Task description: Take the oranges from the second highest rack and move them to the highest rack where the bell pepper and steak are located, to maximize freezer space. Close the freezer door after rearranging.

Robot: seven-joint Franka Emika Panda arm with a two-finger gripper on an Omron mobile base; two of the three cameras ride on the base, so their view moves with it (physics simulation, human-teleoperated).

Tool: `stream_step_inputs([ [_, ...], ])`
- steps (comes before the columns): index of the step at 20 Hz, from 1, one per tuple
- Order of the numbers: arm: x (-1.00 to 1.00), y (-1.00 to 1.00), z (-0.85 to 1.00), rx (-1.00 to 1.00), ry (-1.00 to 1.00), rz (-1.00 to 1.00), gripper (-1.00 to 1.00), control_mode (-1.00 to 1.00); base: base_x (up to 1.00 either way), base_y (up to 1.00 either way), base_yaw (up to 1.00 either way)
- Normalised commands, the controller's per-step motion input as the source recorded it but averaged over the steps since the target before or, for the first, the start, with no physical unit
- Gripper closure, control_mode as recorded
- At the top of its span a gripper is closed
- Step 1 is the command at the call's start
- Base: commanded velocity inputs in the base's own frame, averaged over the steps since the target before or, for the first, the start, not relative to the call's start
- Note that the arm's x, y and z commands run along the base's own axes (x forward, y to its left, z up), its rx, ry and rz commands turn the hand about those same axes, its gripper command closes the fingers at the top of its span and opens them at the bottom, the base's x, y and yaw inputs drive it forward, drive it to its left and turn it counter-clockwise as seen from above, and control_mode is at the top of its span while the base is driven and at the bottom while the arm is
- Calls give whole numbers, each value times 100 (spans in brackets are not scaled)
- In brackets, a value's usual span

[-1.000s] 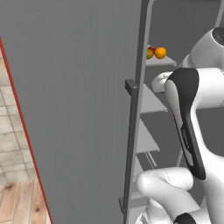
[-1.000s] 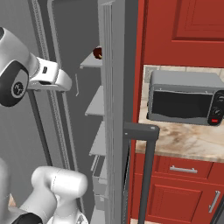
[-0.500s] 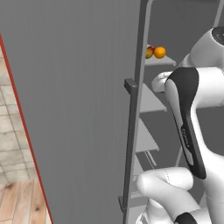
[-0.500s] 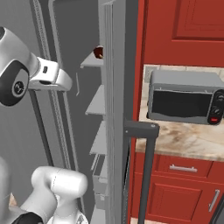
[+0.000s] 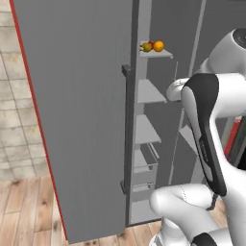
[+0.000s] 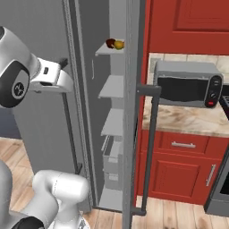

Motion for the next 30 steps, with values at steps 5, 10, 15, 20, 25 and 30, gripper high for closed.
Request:
stream_step_inputs([
  [5,0,0,0,0,0,0,-100,100,-58,0,0],
  [10,0,0,0,0,0,0,-100,100,-52,-4,0],
  [15,0,0,0,0,0,0,-100,100,-34,-8,0],
  [20,0,0,0,0,0,0,-100,100,-14,-7,0],
  [25,0,0,0,0,0,0,-100,100,-26,-8,0],
  [30,0,0,0,0,0,0,-100,100,-17,-13,0],
])
